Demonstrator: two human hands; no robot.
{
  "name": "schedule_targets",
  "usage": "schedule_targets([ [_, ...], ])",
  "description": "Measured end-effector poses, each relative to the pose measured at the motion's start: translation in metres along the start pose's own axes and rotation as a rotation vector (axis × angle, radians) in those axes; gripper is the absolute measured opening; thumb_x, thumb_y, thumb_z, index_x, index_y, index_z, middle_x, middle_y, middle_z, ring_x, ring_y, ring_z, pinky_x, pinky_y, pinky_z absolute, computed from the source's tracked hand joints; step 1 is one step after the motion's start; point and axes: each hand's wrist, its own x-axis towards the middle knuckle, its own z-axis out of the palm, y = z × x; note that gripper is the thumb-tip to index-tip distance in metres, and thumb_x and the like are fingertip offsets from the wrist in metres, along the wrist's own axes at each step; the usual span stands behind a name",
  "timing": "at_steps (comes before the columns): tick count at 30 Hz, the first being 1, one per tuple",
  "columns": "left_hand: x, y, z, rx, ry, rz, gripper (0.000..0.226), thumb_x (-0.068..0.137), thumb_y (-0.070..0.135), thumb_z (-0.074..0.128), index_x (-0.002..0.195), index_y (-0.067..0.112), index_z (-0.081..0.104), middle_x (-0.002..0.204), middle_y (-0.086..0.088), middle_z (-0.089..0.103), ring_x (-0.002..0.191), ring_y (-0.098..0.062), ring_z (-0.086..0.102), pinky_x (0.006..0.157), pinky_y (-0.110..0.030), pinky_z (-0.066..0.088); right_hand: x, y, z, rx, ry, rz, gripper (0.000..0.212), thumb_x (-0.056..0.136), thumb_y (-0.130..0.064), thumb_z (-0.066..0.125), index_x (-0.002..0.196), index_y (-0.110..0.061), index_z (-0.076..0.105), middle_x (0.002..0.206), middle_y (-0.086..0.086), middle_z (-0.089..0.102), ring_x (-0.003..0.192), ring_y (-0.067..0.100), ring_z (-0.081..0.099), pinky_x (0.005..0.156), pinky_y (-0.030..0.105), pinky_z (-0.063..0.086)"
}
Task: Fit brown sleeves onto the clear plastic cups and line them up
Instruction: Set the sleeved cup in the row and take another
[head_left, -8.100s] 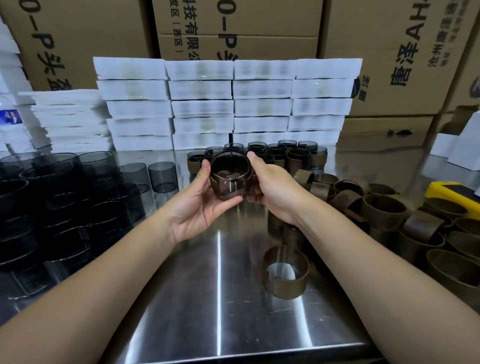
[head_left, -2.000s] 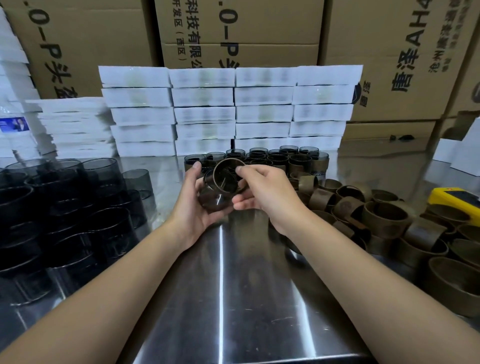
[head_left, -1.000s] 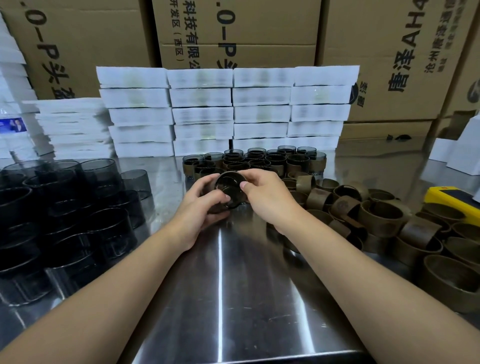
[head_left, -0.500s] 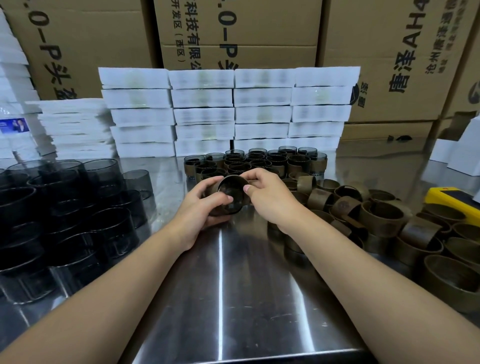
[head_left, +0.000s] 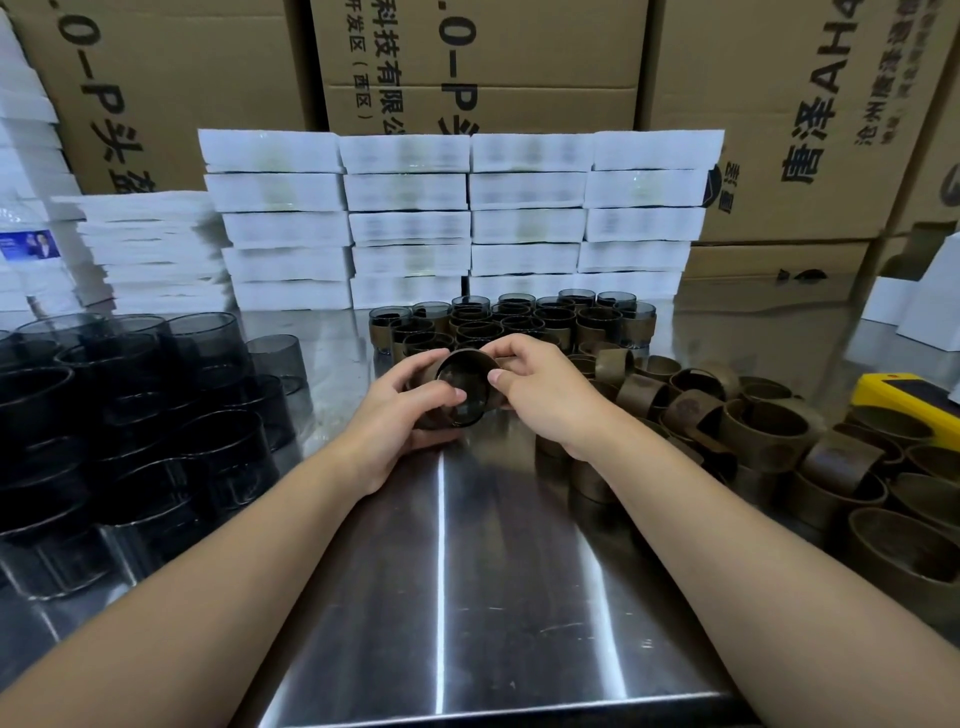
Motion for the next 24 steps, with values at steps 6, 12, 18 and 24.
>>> schedule_targets([
  [6, 0.0001, 0.0029, -0.0023, 0.028, -0.025, -0.012, 0.061, 0.06, 0.012, 0.069, 0.121, 0.021, 0.063, 0.121, -0.012, 0.063, 0.096, -0.021, 0.066, 0.065, -0.031, 0.057, -0.0002, 0.0005, -0.0019, -0.005, -0.045, -0.023, 0.027, 0.095, -0.004, 0.049, 0.089, -0.028, 0.058, 0.107, 0.007, 0.069, 0.105, 0.023, 0.063, 0.099, 0.044, 0.047],
  [12, 0.0008, 0.0053, -0.0058, 0.064, -0.048, -0.012, 0.057, 0.062, 0.013, 0.068, 0.118, 0.022, 0.065, 0.119, -0.011, 0.066, 0.106, -0.028, 0.066, 0.074, -0.037, 0.059, 0.0003, 0.0003, -0.0036, -0.025, -0.056, -0.055, 0.023, 0.096, -0.007, 0.049, 0.095, -0.028, 0.057, 0.111, 0.006, 0.068, 0.107, 0.02, 0.061, 0.096, 0.037, 0.049],
  [18, 0.0009, 0.0049, -0.0033, 0.011, -0.094, -0.011, 0.053, 0.053, 0.017, 0.075, 0.105, 0.023, 0.071, 0.111, -0.009, 0.067, 0.1, -0.025, 0.066, 0.079, -0.046, 0.057, -0.0002, 0.0002, -0.0037, 0.081, -0.058, -0.091, 0.021, 0.095, -0.002, 0.05, 0.099, -0.021, 0.059, 0.094, -0.002, 0.067, 0.088, 0.011, 0.062, 0.061, 0.013, 0.049],
  [24, -0.0025, 0.0082, -0.0093, -0.115, -0.127, -0.069, 0.032, 0.071, 0.029, 0.068, 0.1, 0.017, 0.069, 0.097, -0.009, 0.073, 0.093, -0.031, 0.071, 0.064, -0.035, 0.06, -0.0007, -0.0031, -0.006, 0.133, -0.003, -0.065, 0.009, 0.089, -0.033, 0.063, 0.088, -0.025, 0.068, 0.085, -0.007, 0.069, 0.075, 0.003, 0.062, 0.068, 0.014, 0.049],
])
